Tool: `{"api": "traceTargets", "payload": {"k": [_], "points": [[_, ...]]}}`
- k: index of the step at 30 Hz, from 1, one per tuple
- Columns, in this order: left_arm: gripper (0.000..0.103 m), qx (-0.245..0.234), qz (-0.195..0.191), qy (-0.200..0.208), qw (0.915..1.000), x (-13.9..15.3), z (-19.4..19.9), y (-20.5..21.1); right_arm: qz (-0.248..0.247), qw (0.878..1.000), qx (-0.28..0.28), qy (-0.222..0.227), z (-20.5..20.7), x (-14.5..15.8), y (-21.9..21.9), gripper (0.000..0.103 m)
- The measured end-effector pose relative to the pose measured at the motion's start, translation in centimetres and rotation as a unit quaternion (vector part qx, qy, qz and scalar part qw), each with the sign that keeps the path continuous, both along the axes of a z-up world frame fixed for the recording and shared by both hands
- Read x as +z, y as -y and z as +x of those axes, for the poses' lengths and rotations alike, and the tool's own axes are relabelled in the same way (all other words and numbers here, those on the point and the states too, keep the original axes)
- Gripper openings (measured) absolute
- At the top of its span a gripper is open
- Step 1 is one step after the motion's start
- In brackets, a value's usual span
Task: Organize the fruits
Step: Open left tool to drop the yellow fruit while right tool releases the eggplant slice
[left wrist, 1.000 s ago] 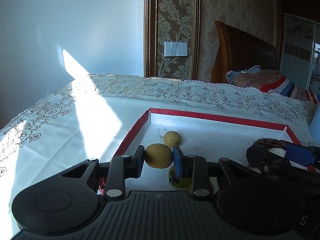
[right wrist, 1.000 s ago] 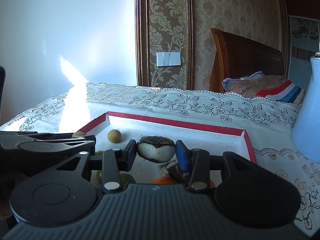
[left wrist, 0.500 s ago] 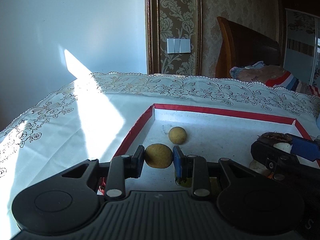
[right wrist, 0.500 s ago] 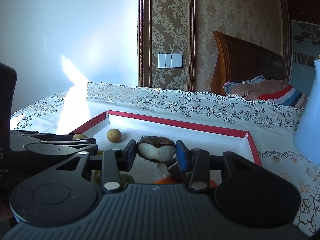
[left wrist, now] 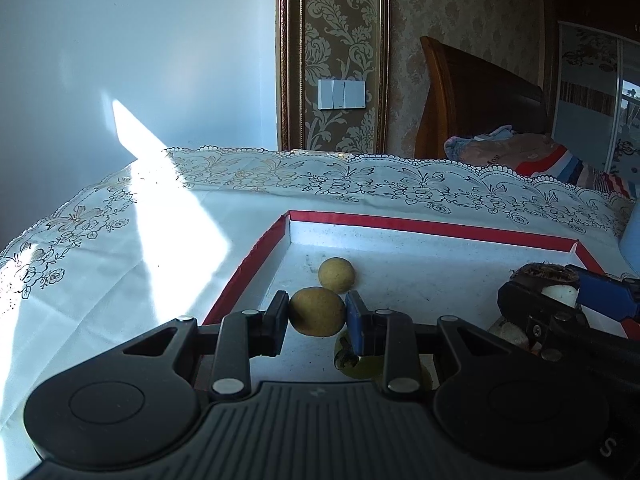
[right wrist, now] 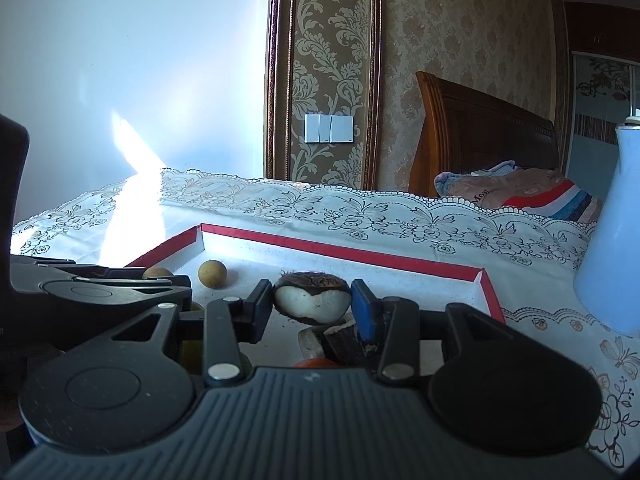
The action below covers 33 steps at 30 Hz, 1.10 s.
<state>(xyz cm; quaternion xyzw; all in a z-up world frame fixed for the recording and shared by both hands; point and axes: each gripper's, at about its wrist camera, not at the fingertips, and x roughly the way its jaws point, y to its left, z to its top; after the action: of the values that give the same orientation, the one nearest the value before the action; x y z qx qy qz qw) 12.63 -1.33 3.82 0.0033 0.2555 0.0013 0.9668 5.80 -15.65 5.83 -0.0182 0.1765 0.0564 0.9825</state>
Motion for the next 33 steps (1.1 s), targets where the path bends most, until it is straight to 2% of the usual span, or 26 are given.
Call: {"api": "traceTargets", "payload": {"k": [12, 33], "points": [[0.03, 0.006, 0.013, -0.007, 0.9999, 0.33, 0.51, 0.26, 0.007, 1.0, -0.001, -0.005, 0.34, 0.02, 0.08, 0.041], [0.03, 0.003, 0.006, -0.003, 1.0, -0.04, 0.65, 0.03, -0.002, 1.0, -0.007, 0.008, 0.03, -0.24, -0.18, 0.04]]}}
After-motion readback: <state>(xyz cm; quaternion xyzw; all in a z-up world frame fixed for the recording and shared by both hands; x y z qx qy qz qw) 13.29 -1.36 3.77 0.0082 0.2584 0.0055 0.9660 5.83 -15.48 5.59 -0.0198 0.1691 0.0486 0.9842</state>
